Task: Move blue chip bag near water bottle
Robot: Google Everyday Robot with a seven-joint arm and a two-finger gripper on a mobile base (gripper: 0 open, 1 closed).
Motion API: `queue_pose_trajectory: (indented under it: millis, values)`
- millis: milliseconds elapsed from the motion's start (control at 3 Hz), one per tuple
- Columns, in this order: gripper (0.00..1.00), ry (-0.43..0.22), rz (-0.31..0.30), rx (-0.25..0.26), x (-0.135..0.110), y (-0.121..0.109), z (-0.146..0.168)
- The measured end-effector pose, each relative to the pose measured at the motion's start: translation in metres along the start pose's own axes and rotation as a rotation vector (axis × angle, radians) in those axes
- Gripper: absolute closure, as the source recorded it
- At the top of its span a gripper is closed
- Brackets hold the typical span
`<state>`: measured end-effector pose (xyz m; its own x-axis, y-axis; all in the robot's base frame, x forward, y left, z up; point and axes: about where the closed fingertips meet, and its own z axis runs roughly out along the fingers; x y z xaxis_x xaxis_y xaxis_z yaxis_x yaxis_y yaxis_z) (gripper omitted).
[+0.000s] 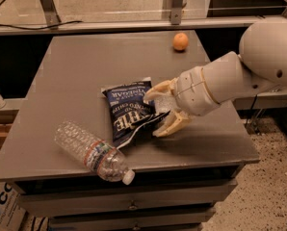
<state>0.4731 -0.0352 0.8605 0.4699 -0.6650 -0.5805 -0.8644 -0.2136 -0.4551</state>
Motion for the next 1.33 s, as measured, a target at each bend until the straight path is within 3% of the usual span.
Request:
queue_pose_trajectory:
  millis: [333,1000,1333]
  values:
    - [0.0,0.006,-0.001,0.003,0.001,-0.002,-0.001]
    - [0.0,0.022,0.006,0.011,0.008,-0.004,-0.005]
    - [0.0,0.039,0.051,0.064,0.024,-0.004,-0.024]
